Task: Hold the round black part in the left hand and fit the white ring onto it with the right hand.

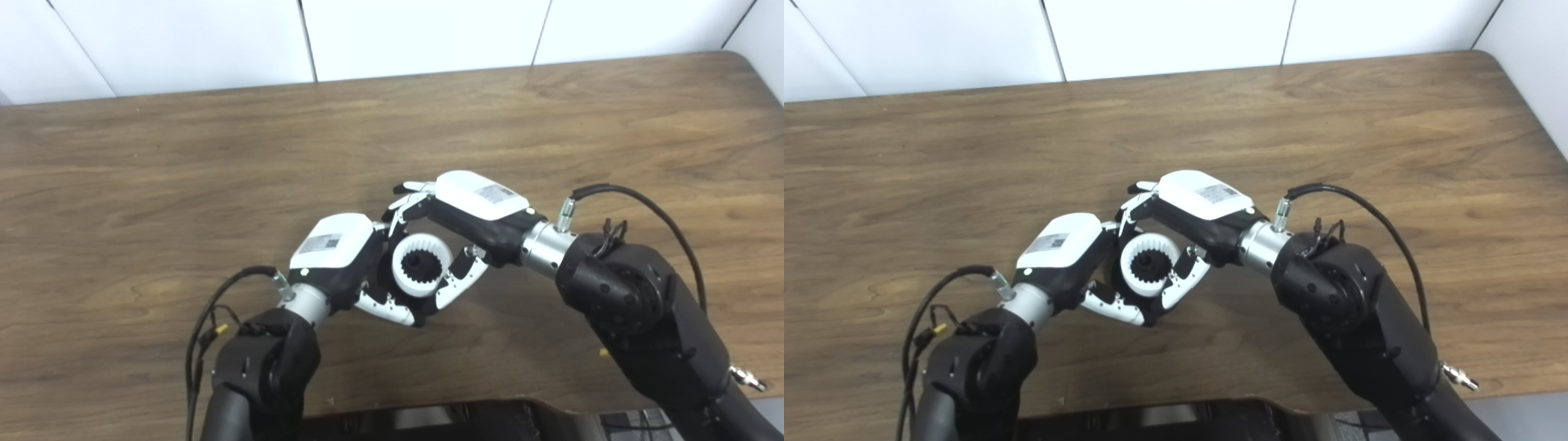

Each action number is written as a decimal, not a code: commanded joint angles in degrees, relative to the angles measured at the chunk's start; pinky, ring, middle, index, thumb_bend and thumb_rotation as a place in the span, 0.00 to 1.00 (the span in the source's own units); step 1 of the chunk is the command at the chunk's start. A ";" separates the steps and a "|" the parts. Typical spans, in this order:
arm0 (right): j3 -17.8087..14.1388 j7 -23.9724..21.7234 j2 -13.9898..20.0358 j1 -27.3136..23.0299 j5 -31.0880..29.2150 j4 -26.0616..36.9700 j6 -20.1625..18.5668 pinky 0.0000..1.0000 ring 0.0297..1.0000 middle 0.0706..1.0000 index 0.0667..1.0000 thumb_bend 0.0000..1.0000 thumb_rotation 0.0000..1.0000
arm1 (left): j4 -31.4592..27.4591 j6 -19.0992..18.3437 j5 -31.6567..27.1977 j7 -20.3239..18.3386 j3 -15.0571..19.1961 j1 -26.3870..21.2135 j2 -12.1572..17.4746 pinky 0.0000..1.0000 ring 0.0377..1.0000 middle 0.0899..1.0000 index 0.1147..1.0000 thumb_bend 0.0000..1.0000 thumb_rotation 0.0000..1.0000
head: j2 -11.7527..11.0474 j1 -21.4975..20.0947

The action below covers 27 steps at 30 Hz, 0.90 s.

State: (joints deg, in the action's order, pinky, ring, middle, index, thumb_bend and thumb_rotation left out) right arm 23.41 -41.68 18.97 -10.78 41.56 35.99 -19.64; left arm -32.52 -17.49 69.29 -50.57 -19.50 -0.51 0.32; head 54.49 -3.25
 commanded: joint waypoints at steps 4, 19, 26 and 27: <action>-0.72 0.06 0.10 -1.10 -0.49 1.05 0.61 0.92 0.94 0.78 0.44 0.53 0.14 | -1.48 -1.83 1.06 -4.28 1.88 -1.56 0.22 0.84 0.86 0.84 0.85 1.00 0.28 | -0.04 -0.05; -1.07 -0.01 0.02 -1.81 0.13 -1.08 -0.07 0.93 0.95 0.79 0.45 0.53 0.14 | 0.40 0.15 5.15 -3.35 1.47 -0.42 -0.16 0.89 0.89 0.86 0.83 1.00 0.25 | 0.00 -0.05; -0.91 2.64 -0.27 -1.15 0.33 -4.01 1.86 0.90 0.94 0.78 0.45 0.52 0.13 | 0.93 0.96 5.38 -0.37 1.10 0.99 -0.21 0.90 0.90 0.87 0.77 1.00 0.22 | 0.11 0.01; -0.89 2.87 -0.22 -1.10 0.36 -4.37 2.15 0.90 0.94 0.78 0.45 0.52 0.13 | 1.08 1.35 5.17 0.21 0.99 1.15 0.04 0.91 0.91 0.87 0.75 1.00 0.22 | 0.10 0.00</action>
State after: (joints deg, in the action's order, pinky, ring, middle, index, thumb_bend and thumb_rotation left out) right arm 22.81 -40.42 18.67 -10.48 41.82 30.81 -19.47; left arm -32.47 -16.15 72.71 -51.28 -18.89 0.51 -0.34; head 54.58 -3.16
